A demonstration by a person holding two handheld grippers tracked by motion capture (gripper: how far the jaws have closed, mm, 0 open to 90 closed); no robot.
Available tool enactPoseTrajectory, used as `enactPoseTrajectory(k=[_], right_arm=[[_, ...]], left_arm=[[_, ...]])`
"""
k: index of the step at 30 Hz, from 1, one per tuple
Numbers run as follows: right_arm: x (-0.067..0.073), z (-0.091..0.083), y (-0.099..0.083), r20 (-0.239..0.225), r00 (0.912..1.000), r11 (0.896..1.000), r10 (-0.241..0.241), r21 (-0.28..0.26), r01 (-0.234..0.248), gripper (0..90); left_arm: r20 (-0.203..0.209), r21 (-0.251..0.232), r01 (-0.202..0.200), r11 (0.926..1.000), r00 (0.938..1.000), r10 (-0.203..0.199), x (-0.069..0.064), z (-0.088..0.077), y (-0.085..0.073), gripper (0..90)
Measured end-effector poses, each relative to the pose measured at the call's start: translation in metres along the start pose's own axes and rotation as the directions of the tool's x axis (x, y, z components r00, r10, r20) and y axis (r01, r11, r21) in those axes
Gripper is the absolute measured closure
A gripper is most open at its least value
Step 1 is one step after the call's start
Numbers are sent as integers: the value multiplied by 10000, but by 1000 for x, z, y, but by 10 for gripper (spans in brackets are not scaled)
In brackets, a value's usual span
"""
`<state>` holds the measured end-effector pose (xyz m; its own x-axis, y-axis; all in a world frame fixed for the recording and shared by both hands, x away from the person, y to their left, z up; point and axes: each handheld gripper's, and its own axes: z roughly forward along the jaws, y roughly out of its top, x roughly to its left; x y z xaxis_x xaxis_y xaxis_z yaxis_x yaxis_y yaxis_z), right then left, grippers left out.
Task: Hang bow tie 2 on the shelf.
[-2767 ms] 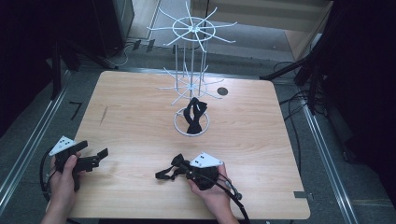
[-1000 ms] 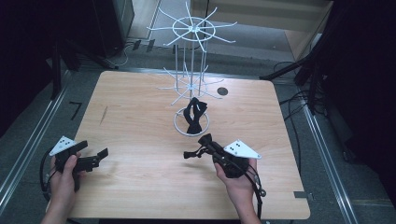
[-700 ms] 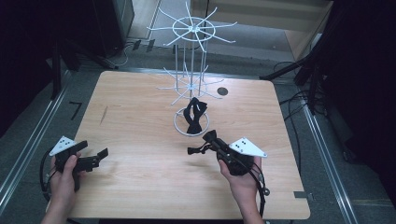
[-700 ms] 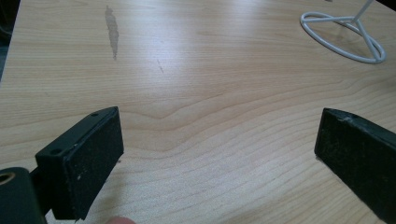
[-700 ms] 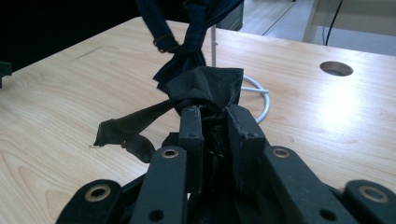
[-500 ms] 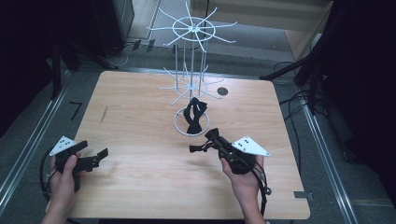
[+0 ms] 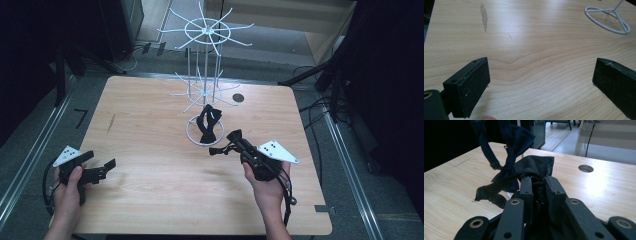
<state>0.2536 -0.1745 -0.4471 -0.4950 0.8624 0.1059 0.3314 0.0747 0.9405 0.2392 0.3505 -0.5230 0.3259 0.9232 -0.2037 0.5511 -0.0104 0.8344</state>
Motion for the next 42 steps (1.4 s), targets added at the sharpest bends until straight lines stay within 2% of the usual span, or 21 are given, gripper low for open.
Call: enactPoseTrajectory(k=[26,42], right_arm=[[-16,-4,27,477,9987,9983,197,-551,-170,779],[-18,-2,44,580,9980,9960,230,-874,-179,778]], left_arm=[[8,-2,-14,10000,10000,14,0,0,0,16],[10,-13,-10,10000,10000,10,0,0,0,16]])
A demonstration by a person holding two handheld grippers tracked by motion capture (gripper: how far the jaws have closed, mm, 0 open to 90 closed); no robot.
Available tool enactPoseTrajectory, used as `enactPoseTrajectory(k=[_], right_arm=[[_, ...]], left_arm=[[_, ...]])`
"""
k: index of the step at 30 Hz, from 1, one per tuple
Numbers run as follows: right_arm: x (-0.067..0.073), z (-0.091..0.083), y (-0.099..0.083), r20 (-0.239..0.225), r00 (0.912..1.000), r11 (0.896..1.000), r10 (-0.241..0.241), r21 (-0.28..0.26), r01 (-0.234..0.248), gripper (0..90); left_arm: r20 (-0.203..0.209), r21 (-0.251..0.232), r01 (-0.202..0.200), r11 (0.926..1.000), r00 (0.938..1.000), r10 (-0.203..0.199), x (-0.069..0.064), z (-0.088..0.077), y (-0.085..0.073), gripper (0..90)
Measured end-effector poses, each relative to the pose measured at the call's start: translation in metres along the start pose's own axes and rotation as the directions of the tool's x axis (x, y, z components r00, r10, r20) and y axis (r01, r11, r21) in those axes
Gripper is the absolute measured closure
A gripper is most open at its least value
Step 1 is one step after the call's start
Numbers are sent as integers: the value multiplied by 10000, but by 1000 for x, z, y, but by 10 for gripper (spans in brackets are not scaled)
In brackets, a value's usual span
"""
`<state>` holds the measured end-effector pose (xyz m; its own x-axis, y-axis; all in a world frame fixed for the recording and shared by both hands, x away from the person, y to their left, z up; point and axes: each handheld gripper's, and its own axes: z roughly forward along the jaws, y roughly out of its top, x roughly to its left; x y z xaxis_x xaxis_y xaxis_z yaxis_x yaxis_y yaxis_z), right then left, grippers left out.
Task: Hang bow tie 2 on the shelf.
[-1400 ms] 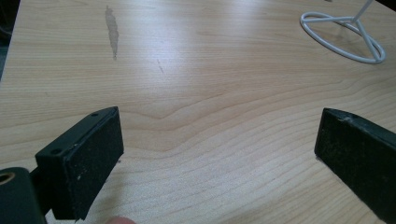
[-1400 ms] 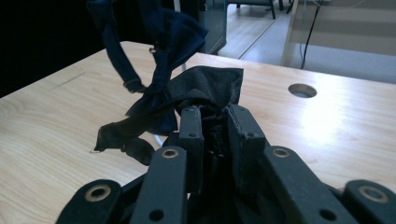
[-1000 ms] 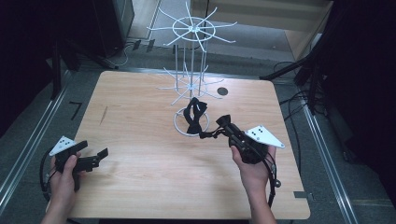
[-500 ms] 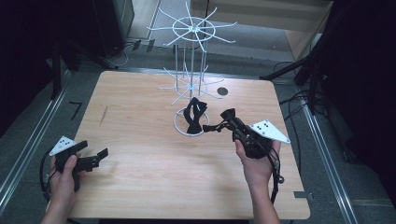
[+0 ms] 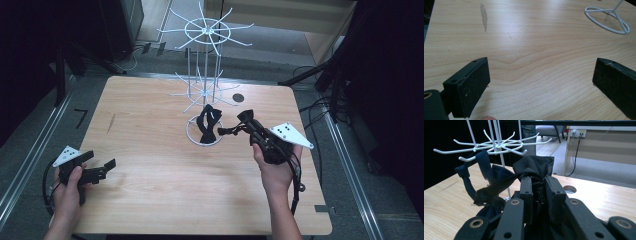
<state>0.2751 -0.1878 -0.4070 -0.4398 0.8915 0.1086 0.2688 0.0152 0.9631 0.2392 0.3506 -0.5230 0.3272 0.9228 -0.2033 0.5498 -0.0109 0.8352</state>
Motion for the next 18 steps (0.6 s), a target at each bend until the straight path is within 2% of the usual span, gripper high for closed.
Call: enactPoseTrajectory(k=[18], right_arm=[[-6,7,19,182,9998,9997,25,-230,-21,778]], left_arm=[[-6,-9,14,10000,10000,-14,0,0,0,16]])
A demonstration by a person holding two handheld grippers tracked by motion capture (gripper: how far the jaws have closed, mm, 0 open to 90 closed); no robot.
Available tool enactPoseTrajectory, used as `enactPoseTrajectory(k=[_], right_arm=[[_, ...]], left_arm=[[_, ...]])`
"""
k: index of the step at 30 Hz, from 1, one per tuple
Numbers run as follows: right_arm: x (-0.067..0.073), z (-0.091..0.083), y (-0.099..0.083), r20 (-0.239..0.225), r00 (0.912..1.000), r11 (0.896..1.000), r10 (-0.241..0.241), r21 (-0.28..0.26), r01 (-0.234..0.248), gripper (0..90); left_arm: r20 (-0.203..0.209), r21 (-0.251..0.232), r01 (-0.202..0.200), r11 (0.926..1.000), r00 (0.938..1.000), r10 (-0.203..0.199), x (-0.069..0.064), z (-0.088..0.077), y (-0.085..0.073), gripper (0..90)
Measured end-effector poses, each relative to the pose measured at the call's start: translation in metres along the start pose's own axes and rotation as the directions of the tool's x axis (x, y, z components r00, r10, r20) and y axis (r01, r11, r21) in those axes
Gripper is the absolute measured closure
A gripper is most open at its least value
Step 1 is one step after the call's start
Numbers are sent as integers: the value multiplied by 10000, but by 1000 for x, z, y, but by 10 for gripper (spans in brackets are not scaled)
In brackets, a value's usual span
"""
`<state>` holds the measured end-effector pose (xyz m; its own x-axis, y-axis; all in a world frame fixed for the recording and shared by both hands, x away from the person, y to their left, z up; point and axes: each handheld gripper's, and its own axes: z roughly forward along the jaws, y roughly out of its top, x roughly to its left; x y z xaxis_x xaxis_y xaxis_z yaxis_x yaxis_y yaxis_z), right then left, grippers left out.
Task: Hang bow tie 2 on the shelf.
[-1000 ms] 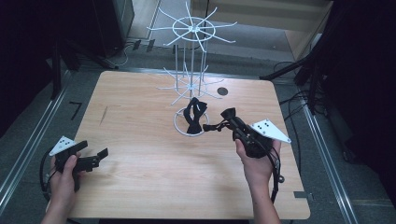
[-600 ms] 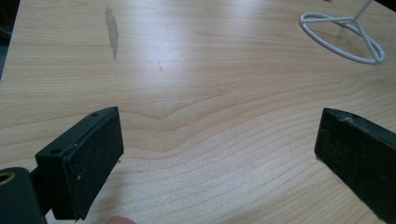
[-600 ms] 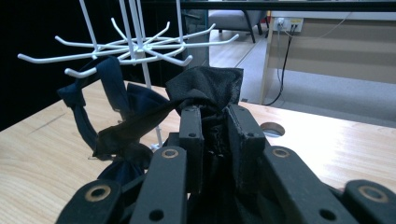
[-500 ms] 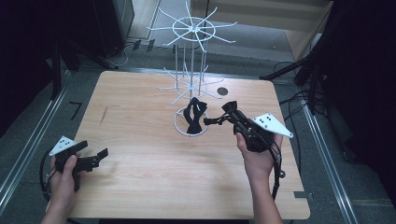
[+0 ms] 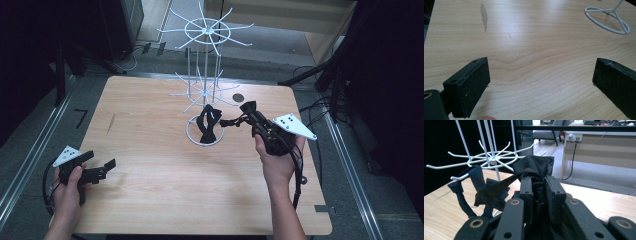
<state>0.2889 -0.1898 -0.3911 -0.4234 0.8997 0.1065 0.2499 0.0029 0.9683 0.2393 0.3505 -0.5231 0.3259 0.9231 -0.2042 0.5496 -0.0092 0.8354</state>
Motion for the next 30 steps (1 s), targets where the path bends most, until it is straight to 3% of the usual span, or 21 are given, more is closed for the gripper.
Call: enactPoseTrajectory(k=[30], right_arm=[[0,23,13,86,10000,9999,-6,101,5,778]], left_arm=[[11,-1,3,10000,10000,-3,0,0,0,16]])
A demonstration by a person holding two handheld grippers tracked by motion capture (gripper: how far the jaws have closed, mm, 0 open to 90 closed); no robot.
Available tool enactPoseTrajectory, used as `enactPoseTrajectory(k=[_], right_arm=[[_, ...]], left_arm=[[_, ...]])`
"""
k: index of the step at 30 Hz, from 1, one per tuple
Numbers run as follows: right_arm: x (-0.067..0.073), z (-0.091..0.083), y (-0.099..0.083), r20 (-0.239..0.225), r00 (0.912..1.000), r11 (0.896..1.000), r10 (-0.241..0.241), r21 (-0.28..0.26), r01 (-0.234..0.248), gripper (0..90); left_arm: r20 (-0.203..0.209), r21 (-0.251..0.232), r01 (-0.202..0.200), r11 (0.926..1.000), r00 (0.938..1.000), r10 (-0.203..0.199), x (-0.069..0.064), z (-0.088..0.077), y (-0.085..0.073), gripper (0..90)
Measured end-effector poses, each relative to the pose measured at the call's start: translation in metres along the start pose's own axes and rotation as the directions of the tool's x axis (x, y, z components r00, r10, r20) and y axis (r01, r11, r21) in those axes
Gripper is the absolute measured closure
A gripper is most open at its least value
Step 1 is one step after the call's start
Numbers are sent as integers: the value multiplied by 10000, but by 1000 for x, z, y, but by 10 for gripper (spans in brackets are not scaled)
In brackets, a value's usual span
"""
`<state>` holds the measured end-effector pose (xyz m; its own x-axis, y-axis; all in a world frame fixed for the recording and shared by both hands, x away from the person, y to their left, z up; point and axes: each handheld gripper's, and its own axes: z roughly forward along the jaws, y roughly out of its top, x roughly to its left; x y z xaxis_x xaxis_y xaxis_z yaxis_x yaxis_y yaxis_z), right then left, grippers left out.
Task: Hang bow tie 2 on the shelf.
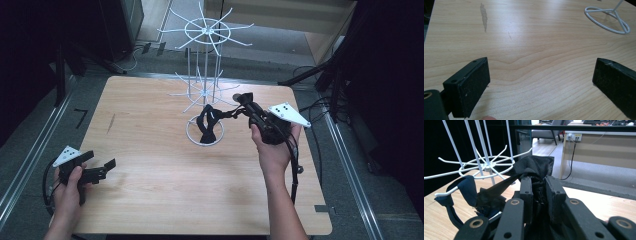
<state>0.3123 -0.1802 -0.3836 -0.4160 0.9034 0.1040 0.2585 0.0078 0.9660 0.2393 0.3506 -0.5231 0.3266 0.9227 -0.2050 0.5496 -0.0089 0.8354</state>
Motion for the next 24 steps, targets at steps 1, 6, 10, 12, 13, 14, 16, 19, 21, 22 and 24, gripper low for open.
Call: enactPoseTrajectory(k=[1,6,10,12,13,14,16,19,21,22,24], right_arm=[[1,1,1,4,10000,10000,-19,18,19,778],[2,5,2,-23,10000,10000,-79,50,80,778],[3,9,3,-32,9999,9999,-100,137,100,778],[3,10,3,-8,10000,9998,-97,174,97,778],[3,13,2,-13,9999,9997,-101,207,102,778],[3,14,2,-6,9999,9997,-101,237,101,778],[2,15,1,11,10000,9996,-70,266,70,778],[1,19,0,5,10000,9993,-45,376,45,778],[1,20,-1,7,10000,9992,-14,403,14,778],[1,21,-1,-25,10000,9990,29,435,-28,778],[1,22,-2,-34,10000,9988,53,481,-51,778]], left_arm=[[4,-6,-7,10000,10000,7,0,0,0,16],[8,-24,10,10000,10000,-10,0,0,0,16],[29,-17,15,10000,10000,-15,0,0,0,16],[41,-3,12,10000,10000,-12,0,0,0,16],[41,-17,22,10000,10000,-22,0,0,0,16],[45,-19,32,10000,10000,-32,0,0,0,16],[46,-15,33,10000,10000,-33,1,0,0,16],[45,-14,42,10000,10000,-42,1,0,0,16],[40,-13,40,10000,10000,-40,1,0,0,16],[40,-13,40,10000,10000,-40,1,0,0,16],[42,-27,43,10000,10000,-43,1,0,0,16]])
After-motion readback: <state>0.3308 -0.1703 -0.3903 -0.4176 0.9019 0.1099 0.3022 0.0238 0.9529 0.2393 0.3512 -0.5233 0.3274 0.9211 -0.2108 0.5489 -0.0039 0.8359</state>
